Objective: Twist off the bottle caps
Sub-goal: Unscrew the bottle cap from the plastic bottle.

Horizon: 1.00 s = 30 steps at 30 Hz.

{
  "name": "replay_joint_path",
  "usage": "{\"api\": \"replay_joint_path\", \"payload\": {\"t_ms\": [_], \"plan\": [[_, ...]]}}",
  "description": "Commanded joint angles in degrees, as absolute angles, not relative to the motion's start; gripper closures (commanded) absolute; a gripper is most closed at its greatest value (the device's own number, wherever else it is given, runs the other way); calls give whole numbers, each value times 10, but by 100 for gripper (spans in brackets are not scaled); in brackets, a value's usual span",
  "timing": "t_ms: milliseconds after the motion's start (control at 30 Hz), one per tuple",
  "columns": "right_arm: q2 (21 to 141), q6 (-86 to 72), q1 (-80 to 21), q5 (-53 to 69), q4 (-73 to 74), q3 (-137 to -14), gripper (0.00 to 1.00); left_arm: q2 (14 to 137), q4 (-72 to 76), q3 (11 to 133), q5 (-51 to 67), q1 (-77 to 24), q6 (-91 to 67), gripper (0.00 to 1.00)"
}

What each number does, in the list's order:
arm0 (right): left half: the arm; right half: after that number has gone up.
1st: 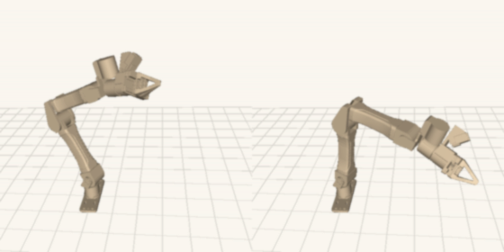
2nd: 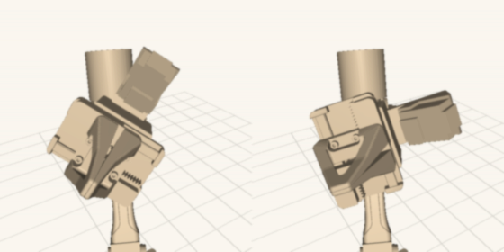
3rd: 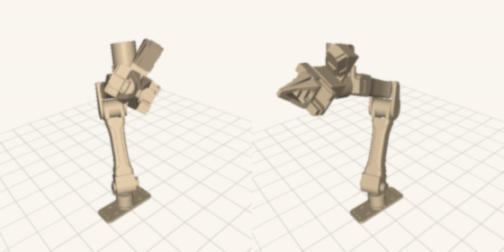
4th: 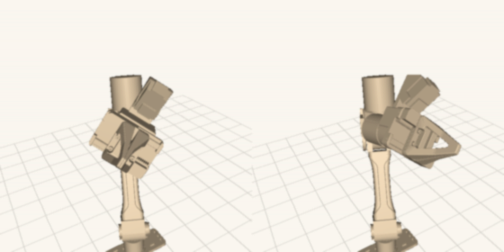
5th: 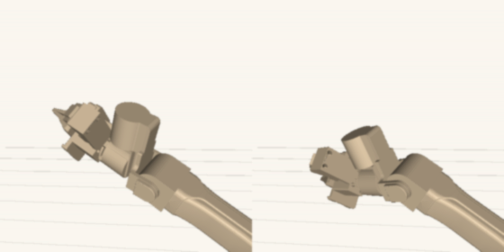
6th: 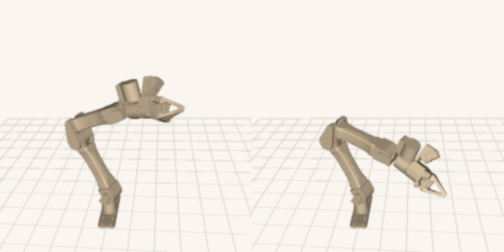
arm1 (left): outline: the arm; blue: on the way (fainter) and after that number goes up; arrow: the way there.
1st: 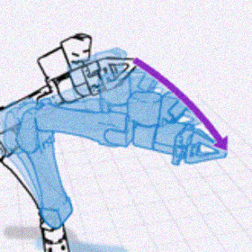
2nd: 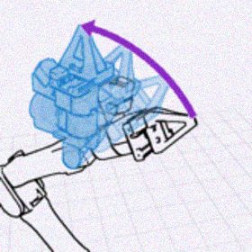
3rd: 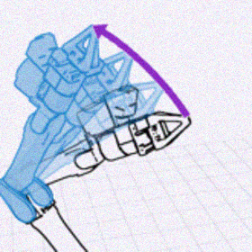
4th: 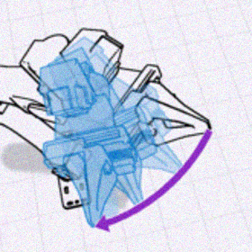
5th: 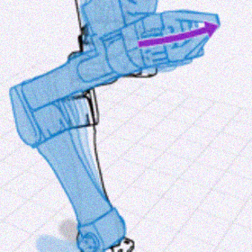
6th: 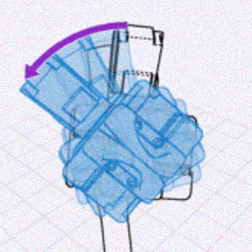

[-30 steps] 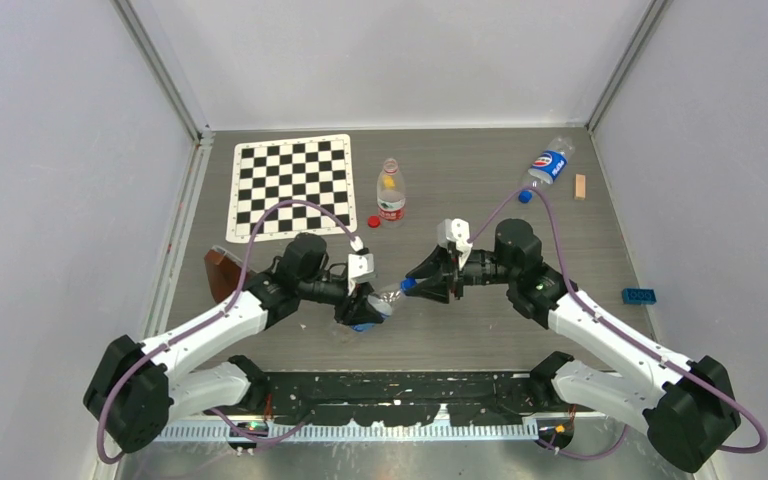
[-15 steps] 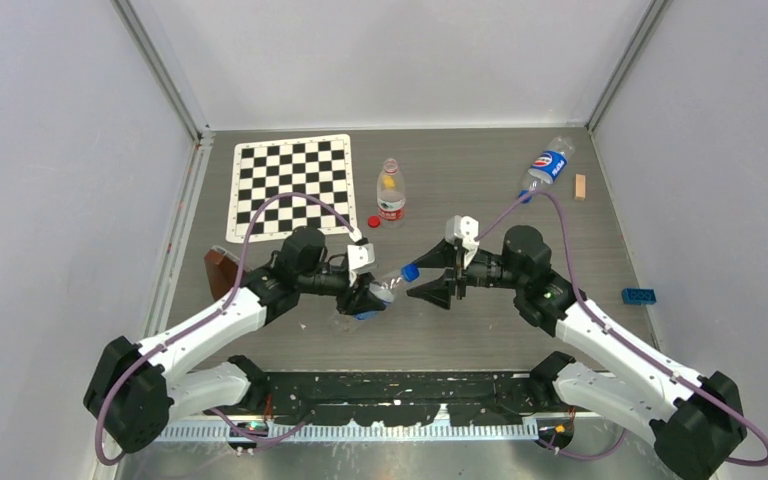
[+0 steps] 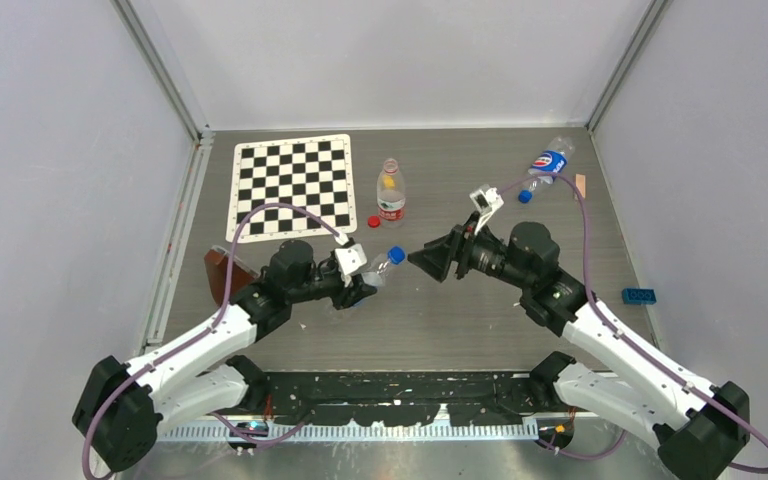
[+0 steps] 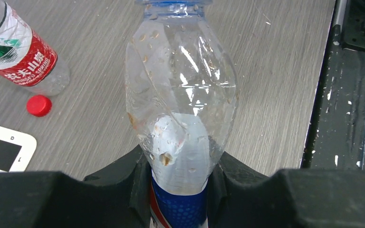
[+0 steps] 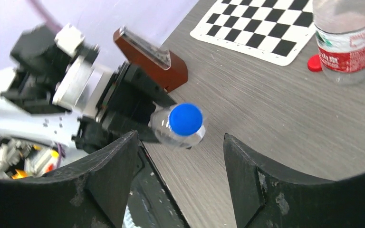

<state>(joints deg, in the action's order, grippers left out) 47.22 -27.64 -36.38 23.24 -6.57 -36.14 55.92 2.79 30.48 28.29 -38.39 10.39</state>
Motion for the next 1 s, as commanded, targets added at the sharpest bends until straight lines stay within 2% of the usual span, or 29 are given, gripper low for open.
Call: {"api": "replay_joint_path", "payload": {"t_ms": [0,267,700,833,900,967], "plan": [[518,-394,-365,157,12,-436,28,532,87,289,227,-404,136,91],[604,-464,-365,239,-47,-458,28,525,75,290,198,-420,147,91],[635,-478,-363,275,-97,-448,30,525,69,290,198,-422,152,91],[647,-477,-363,280,-104,-449,43,526,69,290,200,-423,152,91],[653,-468,-363,286,-101,-451,55,524,69,289,199,-423,152,91],[655,-452,-363,299,-91,-454,63,523,69,287,196,-423,153,91]]}}
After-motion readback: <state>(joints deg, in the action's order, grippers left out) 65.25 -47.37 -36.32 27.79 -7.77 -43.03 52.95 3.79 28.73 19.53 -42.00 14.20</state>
